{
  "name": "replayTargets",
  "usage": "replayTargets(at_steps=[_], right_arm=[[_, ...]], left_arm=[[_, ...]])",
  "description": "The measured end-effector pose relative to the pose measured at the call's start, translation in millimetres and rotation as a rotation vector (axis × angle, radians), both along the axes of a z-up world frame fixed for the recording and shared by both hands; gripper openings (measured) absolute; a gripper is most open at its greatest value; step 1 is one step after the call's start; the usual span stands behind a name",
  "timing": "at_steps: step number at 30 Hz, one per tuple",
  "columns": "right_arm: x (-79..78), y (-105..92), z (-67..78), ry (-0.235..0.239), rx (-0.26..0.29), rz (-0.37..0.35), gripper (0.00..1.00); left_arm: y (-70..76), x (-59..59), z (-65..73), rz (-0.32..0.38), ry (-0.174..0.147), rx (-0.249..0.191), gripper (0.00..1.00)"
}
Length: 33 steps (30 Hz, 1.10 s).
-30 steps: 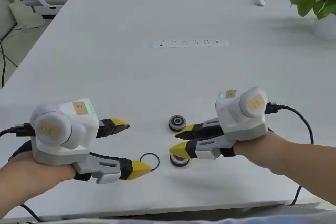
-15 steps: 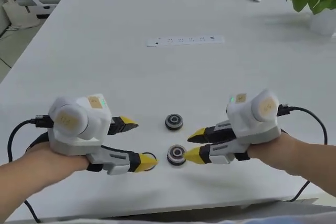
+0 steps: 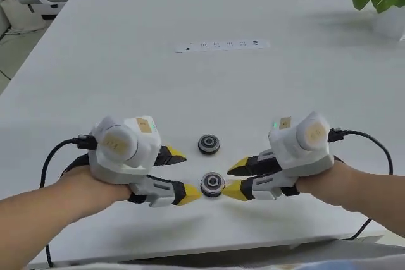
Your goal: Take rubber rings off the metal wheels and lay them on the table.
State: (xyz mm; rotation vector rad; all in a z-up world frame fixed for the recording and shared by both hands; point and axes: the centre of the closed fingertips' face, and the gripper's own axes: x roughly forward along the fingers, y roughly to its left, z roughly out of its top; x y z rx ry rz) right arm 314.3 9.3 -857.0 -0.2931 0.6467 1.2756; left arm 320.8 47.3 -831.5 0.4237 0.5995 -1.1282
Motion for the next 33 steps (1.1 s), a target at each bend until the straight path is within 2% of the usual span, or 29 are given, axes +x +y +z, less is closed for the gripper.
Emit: replayTargets(at_steps=[9,16,22,24,30,33], right_arm=[[-3.1,2.6,-6.2,-0.005,-0.020,0.026,0.21],[-3.5,4.4,-7.3,-0.006,-0.018,0.031,0.20],[-3.5,5.0,-8.8,-0.005,-0.017,0.033,0.19],[-3.5,5.1,-9.2,-0.003,-0.016,0.032,0.19],[-1.0,5.5,-8.9,-0.005,-0.007,0.020,0.17],[-1.2,5.6,-10.6,-0.007,-0.013,0.021,0.15]], left_arm=[[-16.0,-2.3,-7.3,-0.023,0.015,0.000,0.35],[-23.1,-2.8,-11.9,-0.023,0.032,-0.007,0.29],[-28.2,-3.5,-18.5,-0.028,0.039,0.008,0.22],[-29.6,-2.2,-18.0,-0.030,0.028,0.003,0.22],[-32.1,-1.4,-18.4,-0.011,0.031,-0.007,0.18],[-31.3,2.7,-17.7,0.024,0.022,-0.014,0.14]])
